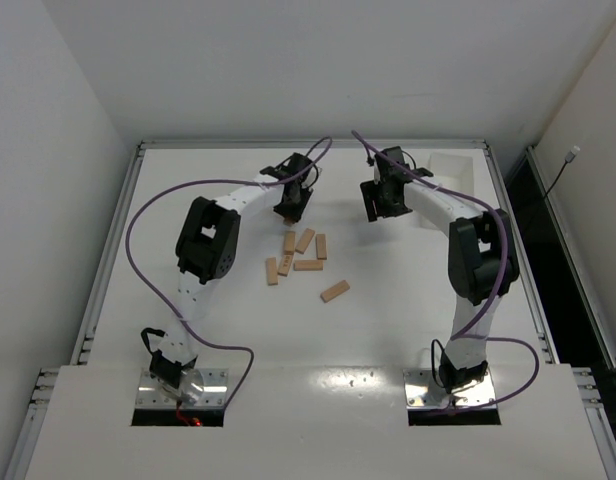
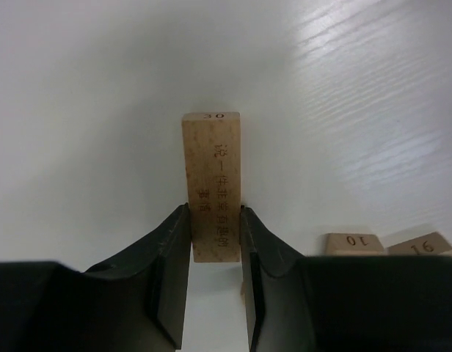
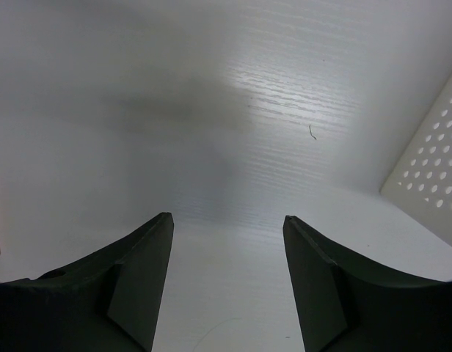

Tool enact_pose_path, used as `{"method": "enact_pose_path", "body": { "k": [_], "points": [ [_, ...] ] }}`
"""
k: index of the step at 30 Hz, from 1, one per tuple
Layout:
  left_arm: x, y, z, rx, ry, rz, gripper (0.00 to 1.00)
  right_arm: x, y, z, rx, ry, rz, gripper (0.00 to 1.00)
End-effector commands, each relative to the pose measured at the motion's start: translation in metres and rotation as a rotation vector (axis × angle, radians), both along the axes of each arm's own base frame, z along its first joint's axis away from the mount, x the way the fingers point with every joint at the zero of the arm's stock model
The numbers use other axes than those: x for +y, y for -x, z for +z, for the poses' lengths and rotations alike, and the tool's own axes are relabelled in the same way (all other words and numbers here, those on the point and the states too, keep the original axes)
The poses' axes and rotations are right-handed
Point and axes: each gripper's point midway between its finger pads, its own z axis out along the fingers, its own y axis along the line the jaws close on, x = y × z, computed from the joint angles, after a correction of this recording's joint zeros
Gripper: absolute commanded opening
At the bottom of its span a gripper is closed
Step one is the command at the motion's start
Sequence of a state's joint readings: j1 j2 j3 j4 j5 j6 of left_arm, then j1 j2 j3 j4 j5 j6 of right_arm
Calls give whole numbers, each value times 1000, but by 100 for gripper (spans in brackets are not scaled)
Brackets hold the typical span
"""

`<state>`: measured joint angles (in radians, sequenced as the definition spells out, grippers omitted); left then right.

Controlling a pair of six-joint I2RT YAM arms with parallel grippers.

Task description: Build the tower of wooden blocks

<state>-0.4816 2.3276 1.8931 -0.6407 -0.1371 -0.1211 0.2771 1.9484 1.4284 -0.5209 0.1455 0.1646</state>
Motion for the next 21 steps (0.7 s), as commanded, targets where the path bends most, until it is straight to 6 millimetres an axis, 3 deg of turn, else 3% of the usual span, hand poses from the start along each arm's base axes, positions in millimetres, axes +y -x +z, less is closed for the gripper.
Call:
{"method": "enact_pose_path", "body": {
  "k": [1, 5, 6, 7, 12, 14, 16, 21],
  "points": [
    [16, 12, -6, 39, -91, -179, 4, 0, -5, 15, -49, -20, 4, 58],
    [14, 43, -12, 79, -105, -313, 4, -1, -2, 19, -61, -19, 12, 58],
    [11, 62, -20, 111, -125, -354, 4, -1, -2, 19, -61, -19, 12, 58],
    [10, 64, -11, 91, -111, -378, 4, -1, 1, 16, -52, -16, 12, 58],
    [-13, 113, -9, 136, -59, -501, 4, -19, -4, 29, -97, 16, -35, 57],
    [-22, 121, 2, 103, -44, -538, 4, -28, -3, 29, -107, 36, -58, 57],
    [-32, 136, 2, 101, -46, -576, 4, -34, -4, 33, -119, 43, -85, 57],
    [-54, 149, 6, 82, -40, -613, 4, -48, -4, 34, -119, 40, -124, 57]
  ]
}}
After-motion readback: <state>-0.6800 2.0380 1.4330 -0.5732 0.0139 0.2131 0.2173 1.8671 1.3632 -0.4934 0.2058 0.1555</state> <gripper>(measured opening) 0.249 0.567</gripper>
